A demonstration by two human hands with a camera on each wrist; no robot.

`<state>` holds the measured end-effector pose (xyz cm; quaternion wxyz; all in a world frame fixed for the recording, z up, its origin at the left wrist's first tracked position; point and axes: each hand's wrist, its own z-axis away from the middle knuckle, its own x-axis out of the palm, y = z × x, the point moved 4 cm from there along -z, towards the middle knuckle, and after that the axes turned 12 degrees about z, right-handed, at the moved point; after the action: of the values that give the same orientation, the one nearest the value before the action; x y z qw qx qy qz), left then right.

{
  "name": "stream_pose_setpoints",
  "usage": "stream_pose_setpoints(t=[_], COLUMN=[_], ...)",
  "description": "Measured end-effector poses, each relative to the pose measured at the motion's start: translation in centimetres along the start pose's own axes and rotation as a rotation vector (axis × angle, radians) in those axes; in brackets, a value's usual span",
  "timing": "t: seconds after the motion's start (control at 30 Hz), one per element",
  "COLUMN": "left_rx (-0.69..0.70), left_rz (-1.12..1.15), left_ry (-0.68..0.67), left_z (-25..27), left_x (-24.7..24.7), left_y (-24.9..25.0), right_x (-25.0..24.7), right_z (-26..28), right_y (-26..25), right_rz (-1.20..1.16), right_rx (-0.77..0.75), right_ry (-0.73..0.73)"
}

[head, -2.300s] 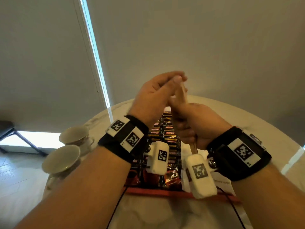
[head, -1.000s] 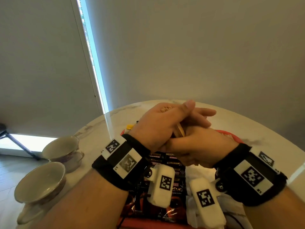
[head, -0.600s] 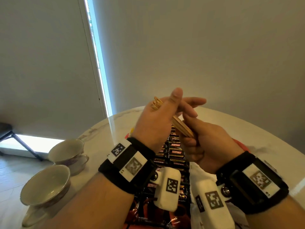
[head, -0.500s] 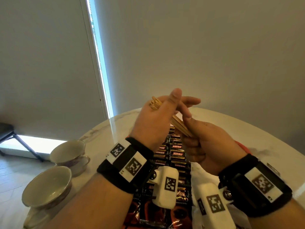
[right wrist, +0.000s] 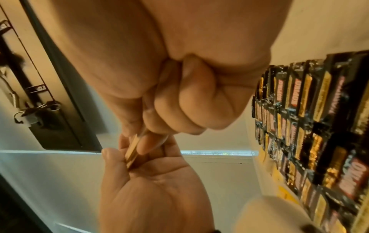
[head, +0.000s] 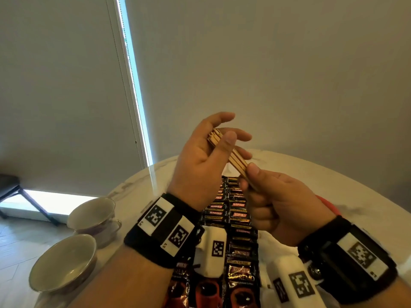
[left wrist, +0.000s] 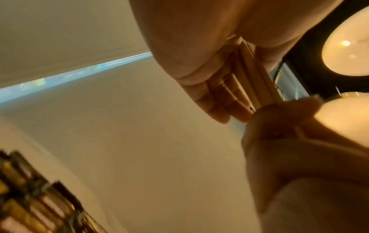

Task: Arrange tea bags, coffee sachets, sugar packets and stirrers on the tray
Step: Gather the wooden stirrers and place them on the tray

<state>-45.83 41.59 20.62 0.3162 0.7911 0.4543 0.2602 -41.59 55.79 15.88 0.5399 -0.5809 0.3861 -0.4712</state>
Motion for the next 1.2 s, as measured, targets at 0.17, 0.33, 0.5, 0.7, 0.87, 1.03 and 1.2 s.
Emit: stream_pose_setpoints(t=[0.17, 0.33, 0.5, 0.7, 0.87, 1.03, 1.2], left_rx=[0.053, -0.097, -0.355, -0.529, -0.697, -0.919, -1.064], left_rz=[-0.177, -0.228, -0.184, -0.193, -0.091, -0.168, -0.306], left_ry=[-0.082, -0.001, -0.019, -0.163, -0.113, -0.135, -0.229], left_z=[-0.1, -0.2, -1.2, -4.0, -5.0, -4.2, -2.8], left_x=[-0.4, -0.5, 2.6, 9.1, 13.6, 15.9, 16.2], left_y=[0.2, -0.4, -1.5, -4.1, -7.4, -10.5, -12.7], right_x=[0.8, 1.5, -0.3, -4.7, -8.7, -13.1, -15.6], right_z=[0.3, 0.9, 3.1, 6.2, 7.1, 6.9, 6.5], right_y=[-0.1, -0.9, -2.5, -5.6, -5.2, -3.0, -0.9], right_rz=[0.042, 0.195, 0.618, 1.027, 0.781, 0.821, 1.002], right_rx=[0.002, -0.046, -0.02, 0.204, 0.308, 0.486, 0.663], right_ry=[-0.031, -0.002, 0.134, 0.377, 0.458, 0.532, 0.535])
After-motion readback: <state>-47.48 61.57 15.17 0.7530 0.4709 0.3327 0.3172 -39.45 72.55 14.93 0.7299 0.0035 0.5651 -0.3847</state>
